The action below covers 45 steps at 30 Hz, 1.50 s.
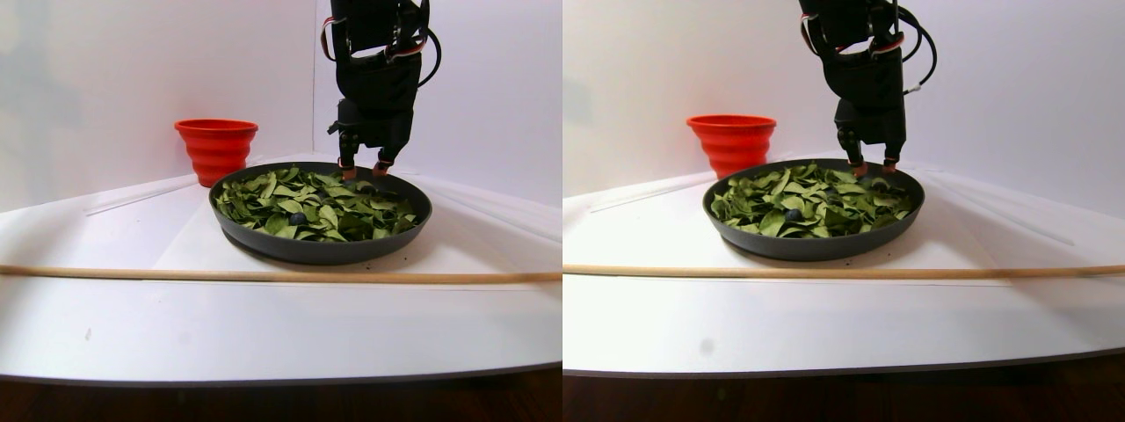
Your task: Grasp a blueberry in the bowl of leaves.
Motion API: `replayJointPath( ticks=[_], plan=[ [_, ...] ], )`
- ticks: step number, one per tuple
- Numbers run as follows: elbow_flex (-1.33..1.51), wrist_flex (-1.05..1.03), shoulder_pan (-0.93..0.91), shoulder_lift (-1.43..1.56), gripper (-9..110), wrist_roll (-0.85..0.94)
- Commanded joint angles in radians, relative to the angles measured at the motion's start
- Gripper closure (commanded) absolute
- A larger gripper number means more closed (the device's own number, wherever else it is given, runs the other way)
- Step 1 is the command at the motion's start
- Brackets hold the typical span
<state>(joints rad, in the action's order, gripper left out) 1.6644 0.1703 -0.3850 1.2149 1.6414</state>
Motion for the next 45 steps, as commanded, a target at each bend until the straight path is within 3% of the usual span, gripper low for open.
replayJointPath(
  ticks=[1,45],
  plan=[
    [-0.028,0.034,-0.035,0.092,82,0.003],
    [-0.176,0.043,-0.057,-0.132,81,-0.072]
  ],
)
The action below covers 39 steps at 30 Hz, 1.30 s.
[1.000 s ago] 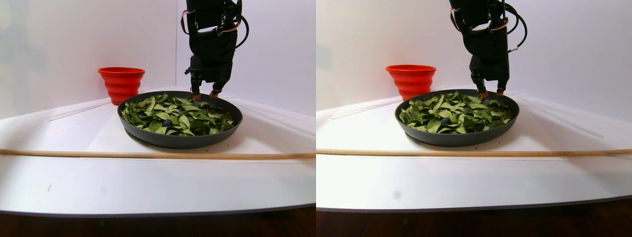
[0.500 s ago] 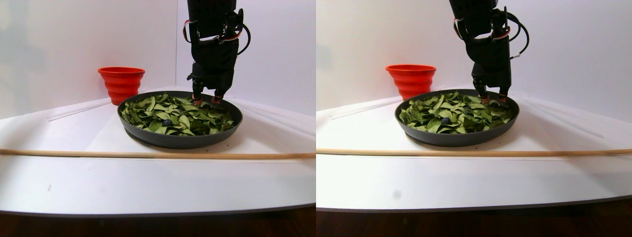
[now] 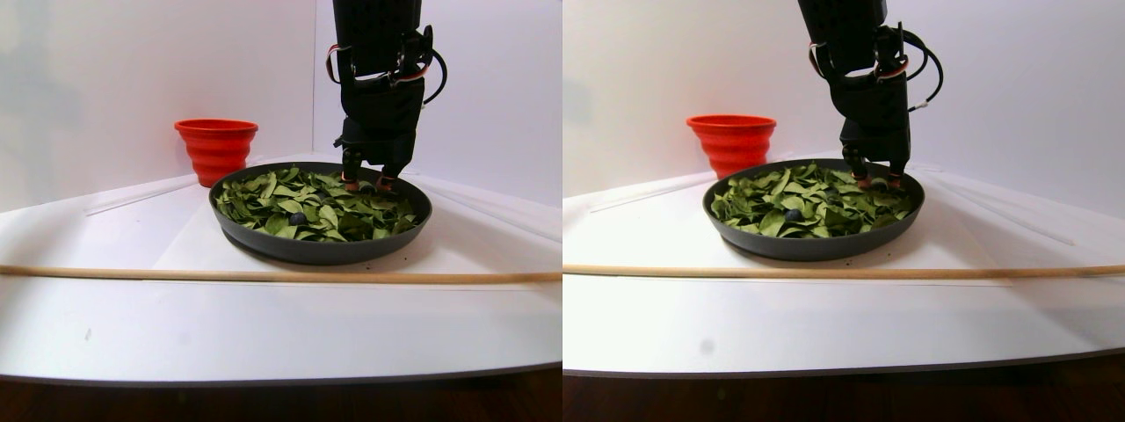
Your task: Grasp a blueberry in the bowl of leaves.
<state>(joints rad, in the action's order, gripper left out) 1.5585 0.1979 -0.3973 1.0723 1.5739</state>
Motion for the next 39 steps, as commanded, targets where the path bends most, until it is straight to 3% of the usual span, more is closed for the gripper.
replayJointPath(
  ticks=[1,39],
  plan=[
    [-0.074,0.015,-0.046,0.006,81,-0.005],
    [-0.081,-0.035,-0.049,-0.064,84,-0.164]
  ],
)
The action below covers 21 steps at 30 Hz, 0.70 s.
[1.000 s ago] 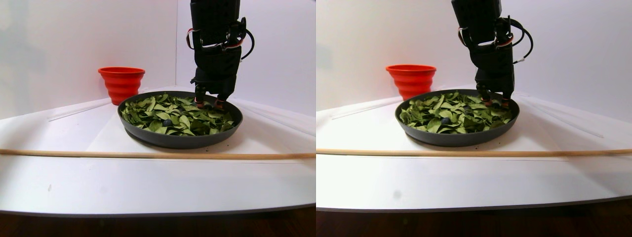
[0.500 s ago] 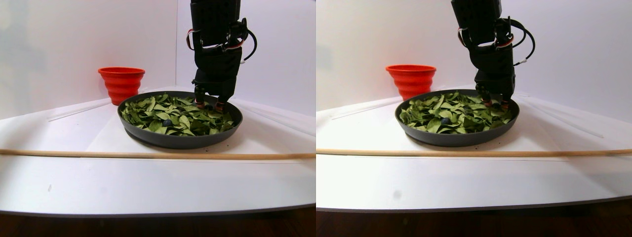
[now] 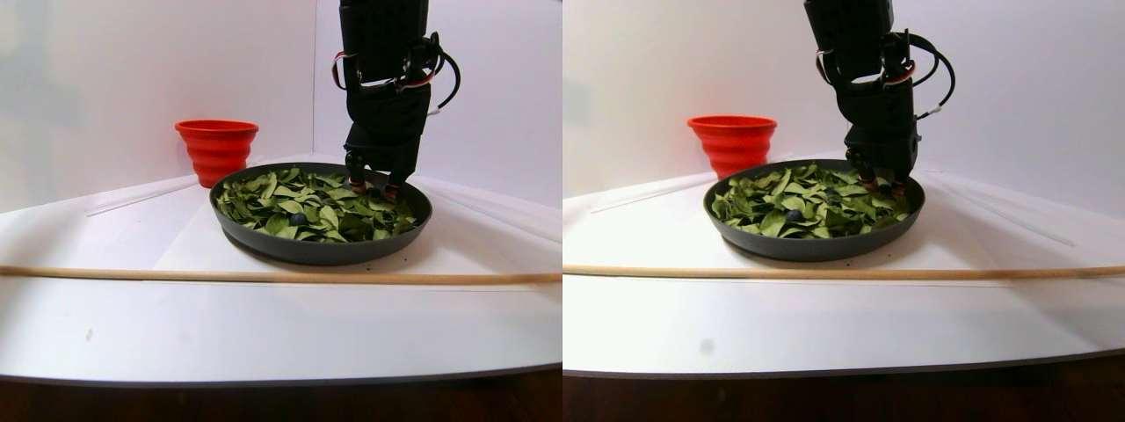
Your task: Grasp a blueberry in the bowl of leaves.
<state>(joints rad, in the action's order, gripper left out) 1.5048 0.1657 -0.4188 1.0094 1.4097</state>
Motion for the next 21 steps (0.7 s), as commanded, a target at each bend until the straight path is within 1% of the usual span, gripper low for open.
replayJointPath(
  ticks=[1,10,21],
  plan=[
    [-0.029,-0.003,-0.028,-0.005,84,0.0],
    [-0.028,-0.003,-0.015,0.012,86,0.006],
    [-0.005,-0.003,0.009,0.092,86,0.023]
  ],
)
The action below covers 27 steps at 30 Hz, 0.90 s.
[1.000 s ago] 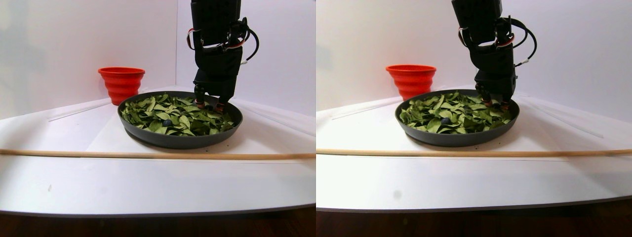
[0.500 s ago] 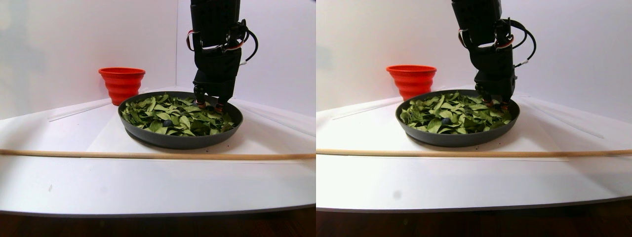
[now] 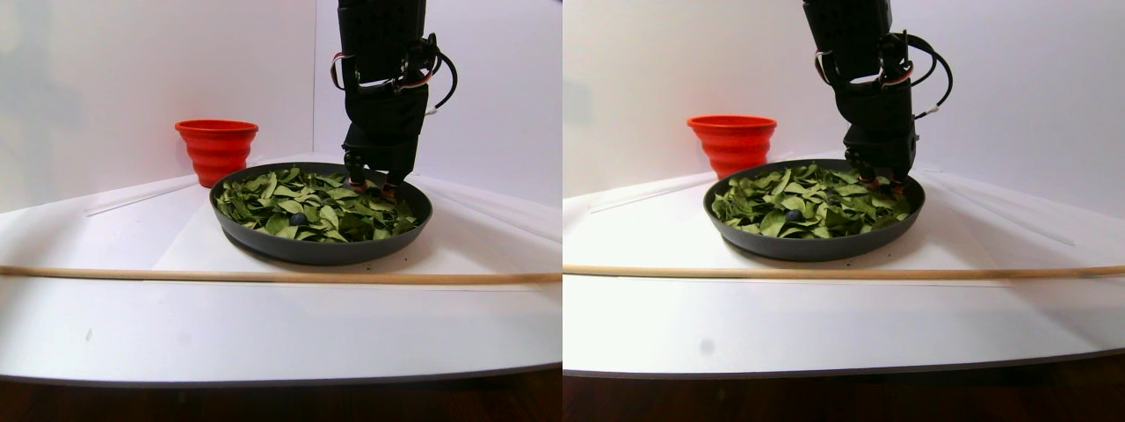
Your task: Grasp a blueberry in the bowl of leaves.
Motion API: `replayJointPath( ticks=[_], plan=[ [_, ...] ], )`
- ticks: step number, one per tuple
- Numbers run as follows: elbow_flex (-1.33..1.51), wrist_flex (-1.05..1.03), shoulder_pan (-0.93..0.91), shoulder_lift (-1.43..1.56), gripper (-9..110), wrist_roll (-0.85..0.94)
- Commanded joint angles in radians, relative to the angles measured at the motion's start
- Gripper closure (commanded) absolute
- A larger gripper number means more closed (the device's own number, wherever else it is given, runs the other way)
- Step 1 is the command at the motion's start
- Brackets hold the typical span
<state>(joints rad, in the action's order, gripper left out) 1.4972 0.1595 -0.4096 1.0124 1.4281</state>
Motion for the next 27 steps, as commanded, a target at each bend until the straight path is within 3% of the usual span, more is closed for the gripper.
replayJointPath(
  ticks=[1,27],
  plan=[
    [0.005,0.003,0.002,0.097,86,0.008],
    [0.052,-0.005,0.048,0.253,86,0.029]
  ],
)
